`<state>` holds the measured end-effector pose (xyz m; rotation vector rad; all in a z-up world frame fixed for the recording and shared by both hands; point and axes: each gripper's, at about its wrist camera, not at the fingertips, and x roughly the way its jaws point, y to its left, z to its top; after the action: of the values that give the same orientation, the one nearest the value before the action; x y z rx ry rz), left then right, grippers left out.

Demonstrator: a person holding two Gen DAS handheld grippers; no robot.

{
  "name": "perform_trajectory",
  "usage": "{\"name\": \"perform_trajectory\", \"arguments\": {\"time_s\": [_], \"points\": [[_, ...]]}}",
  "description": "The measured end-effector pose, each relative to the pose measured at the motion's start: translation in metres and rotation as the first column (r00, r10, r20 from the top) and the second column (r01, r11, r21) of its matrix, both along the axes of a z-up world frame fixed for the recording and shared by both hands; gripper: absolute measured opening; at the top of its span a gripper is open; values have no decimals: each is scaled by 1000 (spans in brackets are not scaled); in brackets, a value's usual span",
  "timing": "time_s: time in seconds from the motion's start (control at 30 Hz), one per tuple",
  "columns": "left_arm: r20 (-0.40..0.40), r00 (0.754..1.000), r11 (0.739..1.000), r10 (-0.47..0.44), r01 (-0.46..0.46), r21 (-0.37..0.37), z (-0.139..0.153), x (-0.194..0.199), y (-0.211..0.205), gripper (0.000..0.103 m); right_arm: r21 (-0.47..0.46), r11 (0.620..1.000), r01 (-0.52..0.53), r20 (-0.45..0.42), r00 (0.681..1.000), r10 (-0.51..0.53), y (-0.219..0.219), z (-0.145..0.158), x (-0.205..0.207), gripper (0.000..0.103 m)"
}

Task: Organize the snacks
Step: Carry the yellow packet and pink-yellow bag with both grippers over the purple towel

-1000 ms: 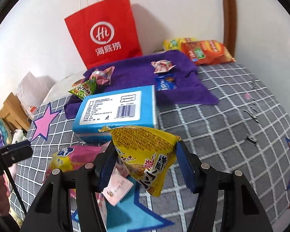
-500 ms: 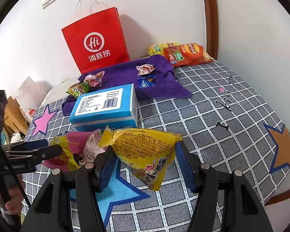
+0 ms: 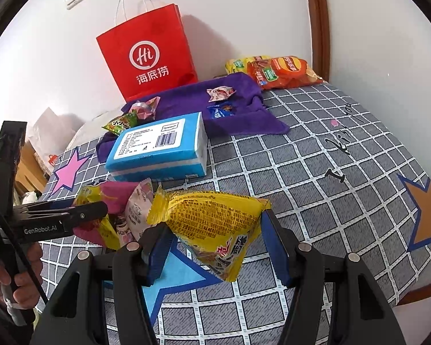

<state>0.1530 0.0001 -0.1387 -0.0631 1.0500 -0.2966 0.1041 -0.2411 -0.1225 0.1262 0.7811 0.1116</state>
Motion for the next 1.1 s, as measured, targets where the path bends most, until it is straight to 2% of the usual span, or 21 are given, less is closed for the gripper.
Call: {"name": "perform_trajectory", "arguments": {"time_s": [0.23,0.67,0.9,1.1], "points": [[58,998,1000,-14,14,-10,18,-17,5,69,-8,1000,3,3,1000,-3,2,5,-6,60],[147,989,995,-32,45,-90,58,-43,19,69,-12,1000,-5,37,999,5,18,37,-31,59],[177,984,994,-34,51,-95,75,-37,18,69,-48,999,-13,67,998,16,25,57,-36,59],[204,979,997,-17,33,-74,89,-19,25,69,-55,997,-45,84,995,50,34,69,-19,59]]}}
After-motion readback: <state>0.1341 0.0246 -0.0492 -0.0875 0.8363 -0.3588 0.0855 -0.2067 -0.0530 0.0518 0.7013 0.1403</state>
